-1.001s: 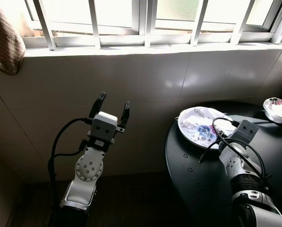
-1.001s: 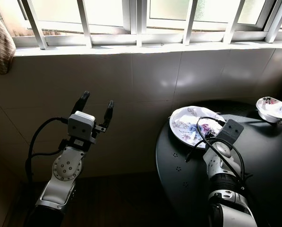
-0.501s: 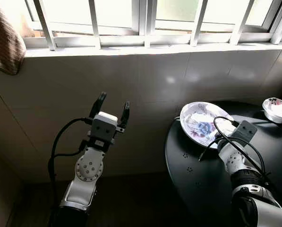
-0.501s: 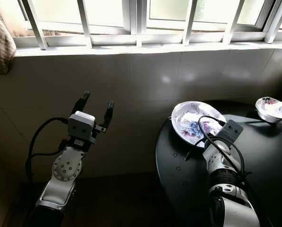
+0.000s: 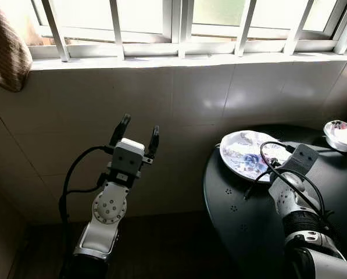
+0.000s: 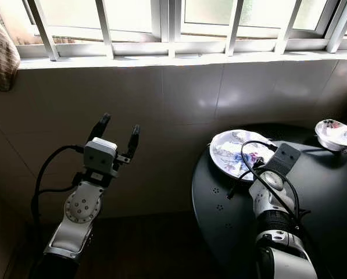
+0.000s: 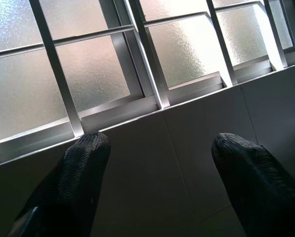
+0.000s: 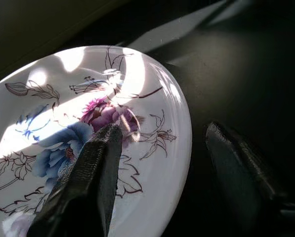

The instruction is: Kitchen organization

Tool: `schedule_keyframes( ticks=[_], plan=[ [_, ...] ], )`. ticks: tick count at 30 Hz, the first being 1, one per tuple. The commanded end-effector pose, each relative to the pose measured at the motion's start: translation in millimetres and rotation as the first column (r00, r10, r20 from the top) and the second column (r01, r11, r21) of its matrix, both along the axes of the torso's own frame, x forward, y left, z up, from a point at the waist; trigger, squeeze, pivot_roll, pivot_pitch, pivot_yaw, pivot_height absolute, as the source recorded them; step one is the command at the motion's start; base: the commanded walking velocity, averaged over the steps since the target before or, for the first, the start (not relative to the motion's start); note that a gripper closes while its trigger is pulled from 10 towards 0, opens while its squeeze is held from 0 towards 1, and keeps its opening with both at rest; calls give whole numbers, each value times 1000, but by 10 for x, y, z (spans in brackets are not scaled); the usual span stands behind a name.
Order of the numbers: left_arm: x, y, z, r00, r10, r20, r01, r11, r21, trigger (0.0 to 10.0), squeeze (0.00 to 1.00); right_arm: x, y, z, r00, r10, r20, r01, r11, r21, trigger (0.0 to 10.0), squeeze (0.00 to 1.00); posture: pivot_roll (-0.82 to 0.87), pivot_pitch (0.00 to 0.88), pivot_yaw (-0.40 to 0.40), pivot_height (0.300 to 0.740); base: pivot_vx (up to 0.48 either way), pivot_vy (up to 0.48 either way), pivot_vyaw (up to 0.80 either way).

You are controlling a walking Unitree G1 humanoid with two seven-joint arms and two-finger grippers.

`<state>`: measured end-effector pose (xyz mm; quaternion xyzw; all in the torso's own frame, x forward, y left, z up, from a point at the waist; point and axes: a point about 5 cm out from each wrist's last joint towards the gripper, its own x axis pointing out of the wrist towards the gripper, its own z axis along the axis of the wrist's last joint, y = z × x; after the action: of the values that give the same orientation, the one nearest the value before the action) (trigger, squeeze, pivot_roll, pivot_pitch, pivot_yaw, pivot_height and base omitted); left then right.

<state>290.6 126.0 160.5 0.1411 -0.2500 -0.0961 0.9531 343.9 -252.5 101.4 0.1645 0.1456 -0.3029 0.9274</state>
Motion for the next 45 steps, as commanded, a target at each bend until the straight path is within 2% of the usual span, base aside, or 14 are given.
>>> schedule_keyframes(
  ticks=[1,7,9,11,20,21,23,26,29,36,37,38,39,45],
  plan=[
    [8,-2,-51,1000,6,-30,-6,1000,2,10000,0,-8,-31,38,999,-32,17,32,999,-16,10000,0,-14,0,-34,740,0,0,0],
    [13,-7,-56,999,7,-34,-7,1000,4,10000,0,22,80,-82,998,49,-29,-46,995,86,10000,0,-15,0,-34,740,0,0,0],
    [14,-8,-57,999,7,-34,-7,1000,4,10000,0,26,87,-92,998,56,-32,-52,995,90,10000,0,-15,0,-34,740,0,0,0],
    [17,-8,-68,999,9,-37,-9,1000,5,10000,0,23,67,-143,998,34,-56,-26,990,137,10000,0,-12,0,-35,740,0,0,0],
    [11,5,-81,999,13,-41,-13,1000,9,10000,0,39,56,-155,997,26,-69,-12,982,190,10000,0,-6,0,-36,740,0,0,0],
    [9,4,-93,999,14,-45,-14,1000,10,10000,0,42,115,-214,994,63,-91,-38,967,253,10000,0,-7,0,-36,740,0,0,0],
    [9,-2,-100,999,13,-49,-12,1000,10,10000,0,41,169,-259,990,97,-107,-61,953,296,10000,0,-7,0,-36,740,0,0,0],
    [13,14,-141,997,21,-72,-21,1000,-6,10000,0,57,338,-313,965,235,-113,-181,915,360,10000,0,-12,0,-29,740,0,0,0],
    [14,21,-151,997,24,-79,-25,1000,-13,10000,0,66,389,-317,954,281,-105,-226,903,365,10000,0,-13,0,-29,740,0,0,0],
    [8,10,-164,997,21,-80,-22,1000,-4,10000,0,31,297,-362,962,241,-129,-178,911,371,10000,0,-7,0,-33,740,0,0,0],
    [6,15,-170,996,24,-82,-24,1000,-4,10000,0,26,286,-366,964,233,-131,-168,910,379,8392,0,-9,0,-33,740,0,0,0],
    [5,16,-172,996,24,-83,-25,1000,-5,10000,0,25,285,-366,964,232,-130,-167,909,382,3686,0,-9,0,-34,740,0,0,0],
    [5,15,-175,996,25,-85,-25,1000,-6,10000,0,23,281,-367,965,228,-132,-163,910,382,0,0,-10,0,-34,740,0,0,0],
    [4,7,-186,996,24,-92,-25,1000,-7,10000,0,16,264,-372,970,202,-135,-135,910,391,0,0,-13,0,-33,740,0,0,0]
  ],
)
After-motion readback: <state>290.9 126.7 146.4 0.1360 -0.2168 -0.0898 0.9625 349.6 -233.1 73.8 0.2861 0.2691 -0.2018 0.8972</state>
